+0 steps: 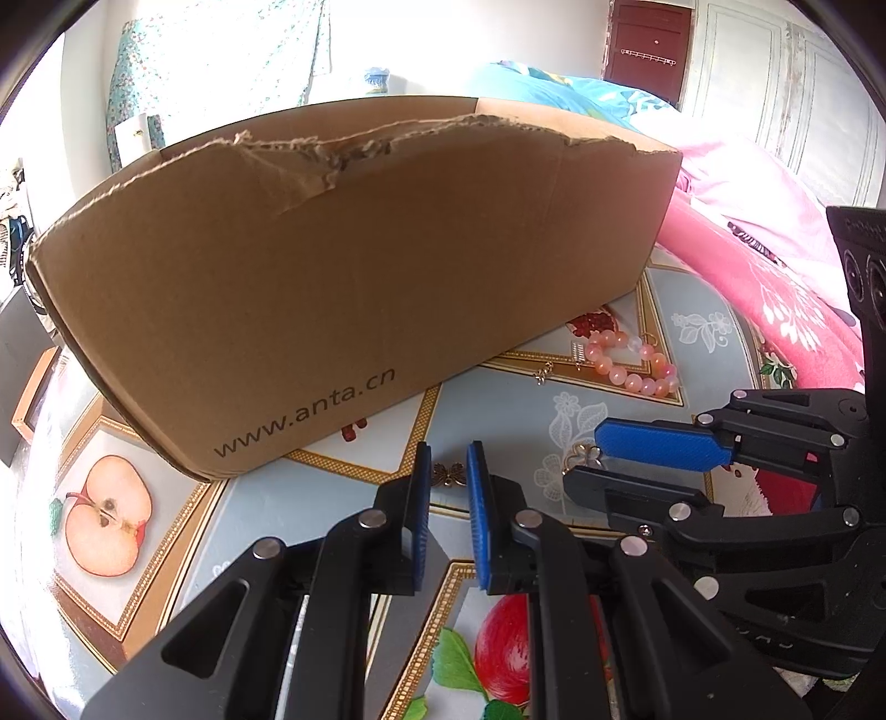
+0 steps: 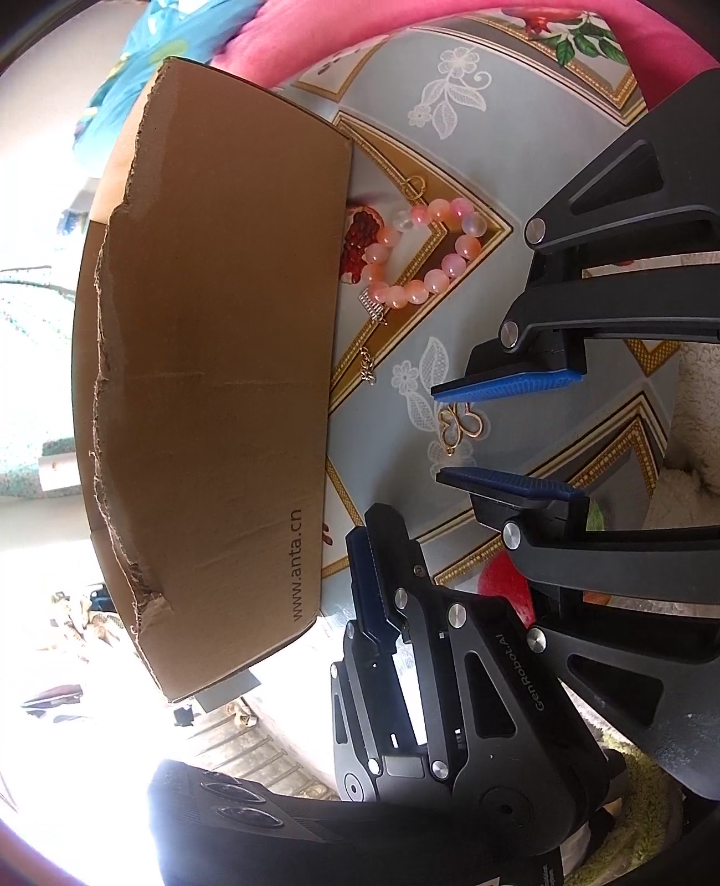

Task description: Organize jewelry

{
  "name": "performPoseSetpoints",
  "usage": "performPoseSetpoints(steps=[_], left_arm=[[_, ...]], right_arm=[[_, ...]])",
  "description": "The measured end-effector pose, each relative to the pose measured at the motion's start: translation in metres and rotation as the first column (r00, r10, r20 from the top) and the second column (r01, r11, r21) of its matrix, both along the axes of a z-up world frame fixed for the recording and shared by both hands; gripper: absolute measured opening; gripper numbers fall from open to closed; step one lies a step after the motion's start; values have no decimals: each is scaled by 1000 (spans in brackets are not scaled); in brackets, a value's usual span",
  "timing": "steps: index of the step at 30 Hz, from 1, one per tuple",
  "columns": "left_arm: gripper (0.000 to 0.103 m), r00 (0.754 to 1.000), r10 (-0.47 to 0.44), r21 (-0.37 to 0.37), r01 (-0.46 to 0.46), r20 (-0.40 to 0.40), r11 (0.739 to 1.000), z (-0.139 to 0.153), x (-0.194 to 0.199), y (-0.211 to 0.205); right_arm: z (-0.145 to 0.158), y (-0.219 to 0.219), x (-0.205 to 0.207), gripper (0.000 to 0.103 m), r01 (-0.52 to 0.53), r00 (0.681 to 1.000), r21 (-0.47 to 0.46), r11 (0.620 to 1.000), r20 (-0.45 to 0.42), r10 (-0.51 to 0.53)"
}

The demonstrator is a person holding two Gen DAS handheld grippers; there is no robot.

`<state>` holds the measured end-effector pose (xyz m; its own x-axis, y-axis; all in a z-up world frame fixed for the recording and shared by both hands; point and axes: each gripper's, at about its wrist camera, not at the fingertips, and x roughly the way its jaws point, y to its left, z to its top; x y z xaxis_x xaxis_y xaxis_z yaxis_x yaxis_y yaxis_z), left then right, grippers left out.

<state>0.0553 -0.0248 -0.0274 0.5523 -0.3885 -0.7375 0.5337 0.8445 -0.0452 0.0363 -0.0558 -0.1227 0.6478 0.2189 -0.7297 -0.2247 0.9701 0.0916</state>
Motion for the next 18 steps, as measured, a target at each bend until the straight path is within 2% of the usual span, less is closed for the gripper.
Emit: performPoseSetpoints(steps=[2, 7, 11, 18], left_arm=[[12, 1000, 0, -2, 0, -1, 1000, 0, 0, 0], [12, 1000, -1, -2, 1, -1, 1000, 0, 0, 0], [12, 1000, 0, -3, 0, -1, 1000, 0, 0, 1], [13, 1000, -1, -3, 1, -1, 1000, 0, 0, 0]], right_arm=[[-11, 12, 7, 24, 5, 1000, -1, 1000, 9, -5], [-13, 20, 7, 24, -4, 999, -34, 999, 32, 5], [-15, 28, 3, 24, -49, 997, -103, 993, 50, 54], [-16, 33, 4, 24, -138, 989, -127, 982, 32, 143]])
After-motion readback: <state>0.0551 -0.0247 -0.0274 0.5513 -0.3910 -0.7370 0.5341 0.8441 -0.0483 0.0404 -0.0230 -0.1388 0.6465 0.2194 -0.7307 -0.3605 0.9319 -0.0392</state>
